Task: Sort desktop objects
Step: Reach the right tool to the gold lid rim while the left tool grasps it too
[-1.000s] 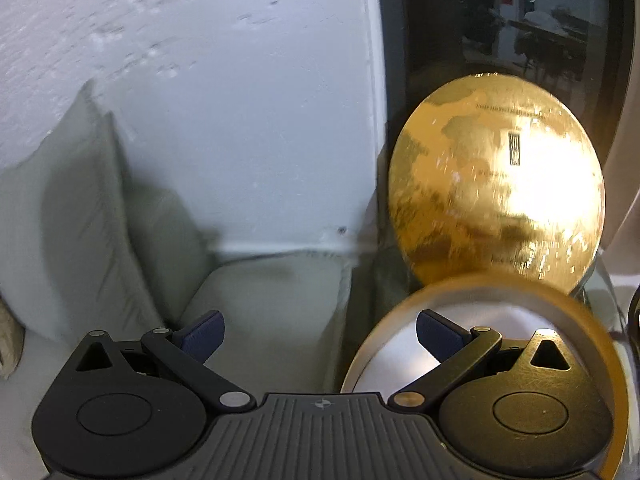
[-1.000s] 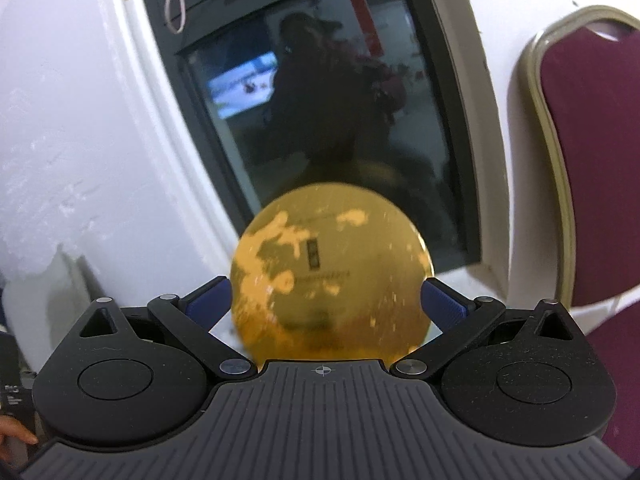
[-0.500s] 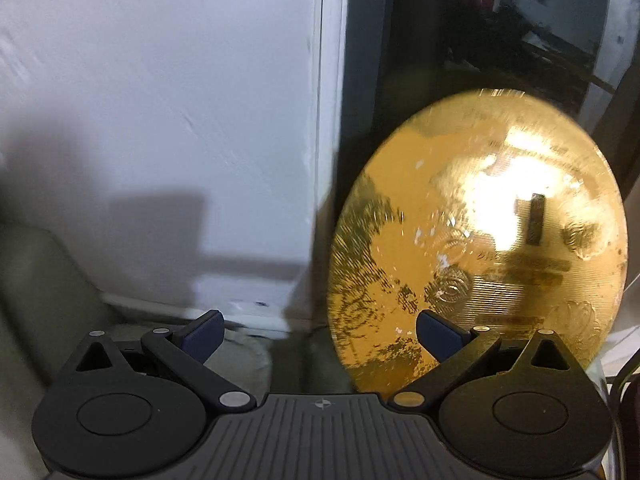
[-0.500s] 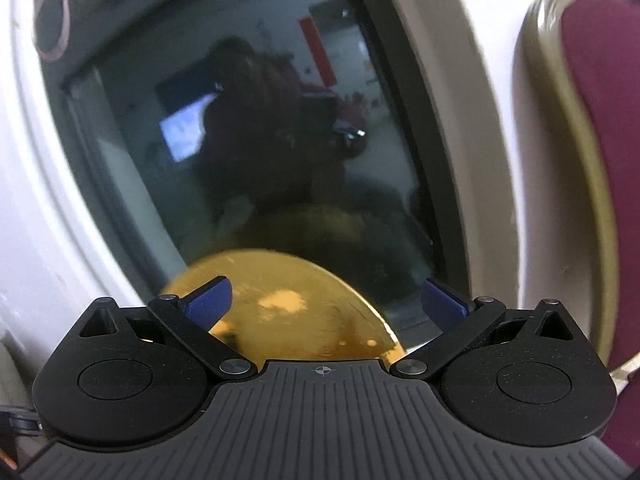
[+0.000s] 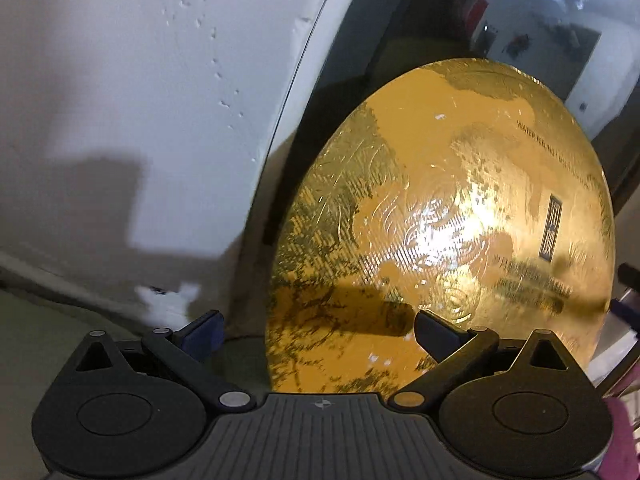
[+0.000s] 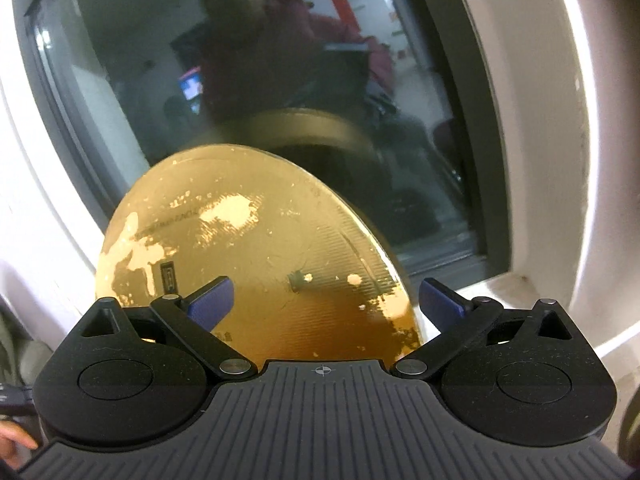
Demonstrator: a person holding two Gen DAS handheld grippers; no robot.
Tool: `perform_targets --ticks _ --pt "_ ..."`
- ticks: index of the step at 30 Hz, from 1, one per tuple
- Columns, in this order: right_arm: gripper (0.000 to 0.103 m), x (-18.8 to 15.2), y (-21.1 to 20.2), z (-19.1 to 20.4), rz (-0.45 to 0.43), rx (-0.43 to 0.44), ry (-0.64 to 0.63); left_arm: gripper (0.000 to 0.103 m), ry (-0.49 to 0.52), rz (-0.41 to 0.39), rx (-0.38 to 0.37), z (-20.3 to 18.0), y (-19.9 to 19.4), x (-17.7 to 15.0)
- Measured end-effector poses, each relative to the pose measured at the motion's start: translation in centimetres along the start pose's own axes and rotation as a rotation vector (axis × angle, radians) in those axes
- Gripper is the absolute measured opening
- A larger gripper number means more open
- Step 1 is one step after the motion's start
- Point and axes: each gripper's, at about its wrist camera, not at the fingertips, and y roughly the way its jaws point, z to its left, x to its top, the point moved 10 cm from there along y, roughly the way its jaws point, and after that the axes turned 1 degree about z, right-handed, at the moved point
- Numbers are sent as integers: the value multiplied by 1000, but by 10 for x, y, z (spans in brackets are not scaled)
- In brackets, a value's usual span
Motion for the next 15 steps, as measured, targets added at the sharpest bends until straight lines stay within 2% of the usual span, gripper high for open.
perform_targets --ticks 5,11,15 --pt "103 -1 21 -2 7 20 -1 100 -25 -57 -47 -11 5 3" --pt "103 -8 41 -7 32 3 -15 102 -37 -59 -21 -19 7 2" --pt "101 -5 31 -7 40 -7 -21 100 -27 -93 7 -29 -7 7"
